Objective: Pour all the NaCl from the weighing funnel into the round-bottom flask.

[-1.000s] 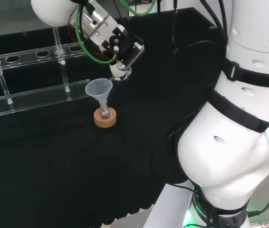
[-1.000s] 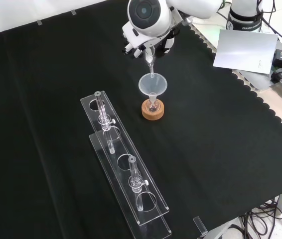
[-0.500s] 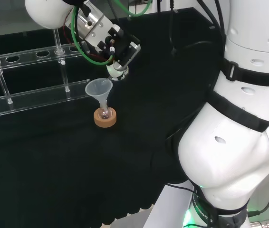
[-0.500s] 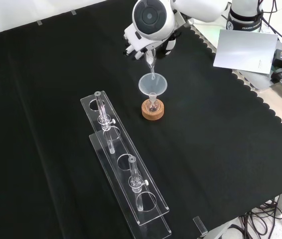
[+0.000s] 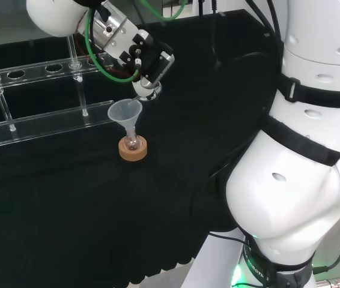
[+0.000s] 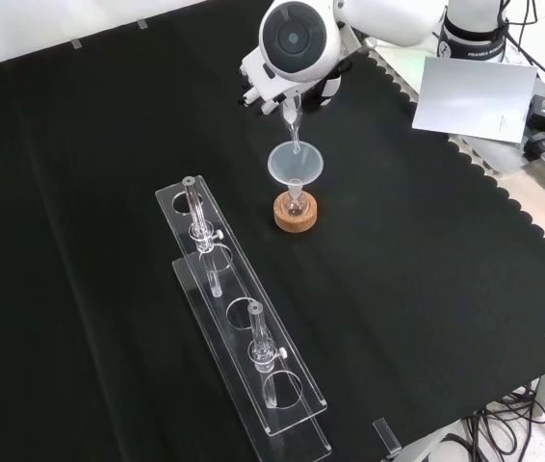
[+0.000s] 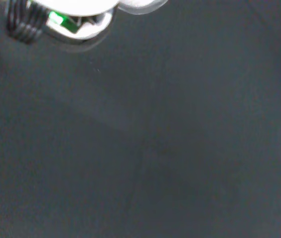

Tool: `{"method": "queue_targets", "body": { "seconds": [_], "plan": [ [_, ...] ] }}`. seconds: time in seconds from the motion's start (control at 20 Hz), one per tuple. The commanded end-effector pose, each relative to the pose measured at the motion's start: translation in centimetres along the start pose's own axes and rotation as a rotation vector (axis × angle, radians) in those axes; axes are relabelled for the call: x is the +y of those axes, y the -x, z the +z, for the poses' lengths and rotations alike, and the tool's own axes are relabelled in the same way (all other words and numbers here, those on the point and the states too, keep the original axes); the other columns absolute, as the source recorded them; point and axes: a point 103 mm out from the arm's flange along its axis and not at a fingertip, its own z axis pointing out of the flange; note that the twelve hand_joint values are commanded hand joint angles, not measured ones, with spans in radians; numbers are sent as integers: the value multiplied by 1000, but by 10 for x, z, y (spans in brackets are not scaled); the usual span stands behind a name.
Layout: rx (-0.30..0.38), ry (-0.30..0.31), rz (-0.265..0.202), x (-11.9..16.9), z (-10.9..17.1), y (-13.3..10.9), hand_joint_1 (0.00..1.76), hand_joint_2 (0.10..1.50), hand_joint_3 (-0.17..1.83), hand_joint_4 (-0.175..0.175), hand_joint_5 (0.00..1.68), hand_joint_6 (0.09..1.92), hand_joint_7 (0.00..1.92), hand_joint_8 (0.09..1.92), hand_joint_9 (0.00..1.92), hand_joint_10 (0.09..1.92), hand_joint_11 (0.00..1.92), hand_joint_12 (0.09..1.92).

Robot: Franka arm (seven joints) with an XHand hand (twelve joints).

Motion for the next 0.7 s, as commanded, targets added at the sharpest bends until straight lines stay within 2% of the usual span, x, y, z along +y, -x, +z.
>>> {"method": "queue_targets", "body": {
  "seconds": [0.05, 0.7],
  "plan": [
    [-16, -7, 14, 1, 2, 3, 1106, 696, 629, 175, 1203, 785, 499, 646, 953, 320, 852, 1021],
    [-69, -42, 53, -2, -4, 3, 1106, 696, 630, 175, 1203, 787, 491, 646, 949, 315, 852, 1018]
  ]
}}
